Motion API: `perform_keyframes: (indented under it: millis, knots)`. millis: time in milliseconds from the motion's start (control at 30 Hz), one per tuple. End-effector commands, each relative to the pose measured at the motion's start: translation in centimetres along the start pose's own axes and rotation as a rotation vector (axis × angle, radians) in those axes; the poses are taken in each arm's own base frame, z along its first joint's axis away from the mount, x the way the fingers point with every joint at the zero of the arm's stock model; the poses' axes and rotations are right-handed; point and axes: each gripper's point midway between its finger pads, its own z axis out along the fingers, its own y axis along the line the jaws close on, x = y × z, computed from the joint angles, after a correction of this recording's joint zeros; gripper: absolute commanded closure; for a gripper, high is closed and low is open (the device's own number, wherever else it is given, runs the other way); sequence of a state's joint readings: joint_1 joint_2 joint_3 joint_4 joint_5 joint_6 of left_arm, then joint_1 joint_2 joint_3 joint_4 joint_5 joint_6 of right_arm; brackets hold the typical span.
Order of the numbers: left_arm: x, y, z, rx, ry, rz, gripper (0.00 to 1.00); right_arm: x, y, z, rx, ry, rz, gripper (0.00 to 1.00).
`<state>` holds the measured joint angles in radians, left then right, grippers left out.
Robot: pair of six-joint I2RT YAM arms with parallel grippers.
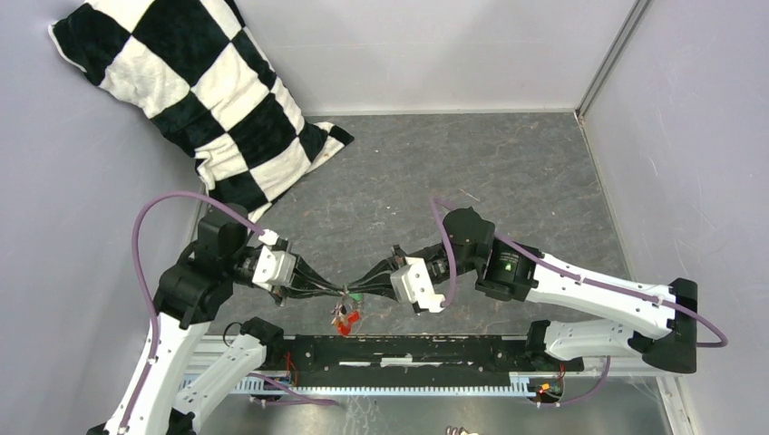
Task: Put the keys on the keyring
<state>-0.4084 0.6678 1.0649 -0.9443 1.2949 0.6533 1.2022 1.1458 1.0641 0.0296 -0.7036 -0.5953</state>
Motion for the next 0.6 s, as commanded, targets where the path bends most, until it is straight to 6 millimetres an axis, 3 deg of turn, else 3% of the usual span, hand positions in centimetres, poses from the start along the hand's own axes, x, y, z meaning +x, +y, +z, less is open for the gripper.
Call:
perform_keyframes:
  millis: [0,567]
  knots:
    - [-0.09,0.3,-0.16,-0.009,0.021,0.054,0.98,-4.23,-3.46,-0.1,0.095,-0.095,-0.087,1.0]
    - [0.12,0.19,-0.24,-0.018,0.026,0.061,0.98,-3.83,-3.14,0.56,0.098,-0.1,-0.051,1.0]
